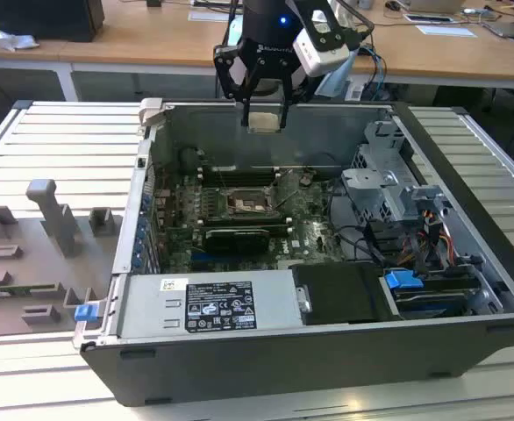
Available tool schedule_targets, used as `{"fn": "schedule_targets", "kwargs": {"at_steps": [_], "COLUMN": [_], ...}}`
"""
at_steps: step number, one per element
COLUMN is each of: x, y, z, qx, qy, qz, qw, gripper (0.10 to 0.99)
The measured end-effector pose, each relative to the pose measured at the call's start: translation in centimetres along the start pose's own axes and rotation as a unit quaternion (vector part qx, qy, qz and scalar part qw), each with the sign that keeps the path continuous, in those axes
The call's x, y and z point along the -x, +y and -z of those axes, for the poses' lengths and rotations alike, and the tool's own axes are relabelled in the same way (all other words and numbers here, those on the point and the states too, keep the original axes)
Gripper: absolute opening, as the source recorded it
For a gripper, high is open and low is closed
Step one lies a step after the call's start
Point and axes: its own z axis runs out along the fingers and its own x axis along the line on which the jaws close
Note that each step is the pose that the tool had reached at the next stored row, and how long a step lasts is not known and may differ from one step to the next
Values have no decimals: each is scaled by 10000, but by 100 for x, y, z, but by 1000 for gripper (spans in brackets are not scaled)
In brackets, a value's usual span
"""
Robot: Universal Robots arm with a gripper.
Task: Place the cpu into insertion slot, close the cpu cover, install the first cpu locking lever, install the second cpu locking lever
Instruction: 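Place the cpu into insertion slot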
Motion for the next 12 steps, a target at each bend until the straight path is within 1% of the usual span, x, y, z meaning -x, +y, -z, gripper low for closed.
{"fn": "schedule_targets", "kwargs": {"at_steps": [3, 12], "x": [1, 0], "y": [0, 0], "z": [0, 0], "qx": [0, 6], "qy": [-3, -26], "qz": [-29, -290], "qw": [10000, 9996], "gripper": [541, 541]}}
